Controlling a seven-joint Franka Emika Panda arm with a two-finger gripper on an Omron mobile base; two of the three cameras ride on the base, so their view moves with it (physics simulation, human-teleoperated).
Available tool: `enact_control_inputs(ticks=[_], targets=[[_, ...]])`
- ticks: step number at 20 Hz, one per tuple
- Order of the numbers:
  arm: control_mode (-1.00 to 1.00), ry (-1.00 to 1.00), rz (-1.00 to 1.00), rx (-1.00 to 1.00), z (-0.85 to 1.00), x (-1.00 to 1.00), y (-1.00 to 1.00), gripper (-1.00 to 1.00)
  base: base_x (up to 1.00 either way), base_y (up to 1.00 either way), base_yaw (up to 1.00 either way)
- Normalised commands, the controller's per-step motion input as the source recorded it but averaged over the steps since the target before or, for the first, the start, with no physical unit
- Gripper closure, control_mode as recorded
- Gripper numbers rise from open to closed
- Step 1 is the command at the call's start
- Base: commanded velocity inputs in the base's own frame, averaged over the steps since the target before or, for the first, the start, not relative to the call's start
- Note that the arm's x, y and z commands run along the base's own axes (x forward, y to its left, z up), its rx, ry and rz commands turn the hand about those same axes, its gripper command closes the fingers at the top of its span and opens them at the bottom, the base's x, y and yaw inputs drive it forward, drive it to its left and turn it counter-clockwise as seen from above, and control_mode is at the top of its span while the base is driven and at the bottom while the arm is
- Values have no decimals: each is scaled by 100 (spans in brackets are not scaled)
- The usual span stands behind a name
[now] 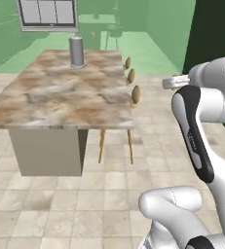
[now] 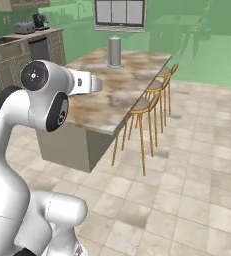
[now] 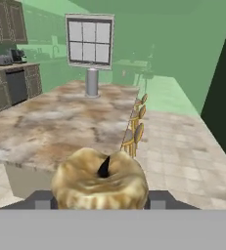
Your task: Get the candle and the beer from the cabinet and move them to the dining counter.
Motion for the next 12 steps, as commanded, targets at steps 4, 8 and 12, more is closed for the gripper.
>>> enact_control_inputs(ticks=[4,8,12], targets=[[100,0,0,0,0,0,0,100,72,-100,41],[100,0,0,0,0,0,0,100,87,-93,40],[100,0,0,0,0,0,0,100,88,-94,41]])
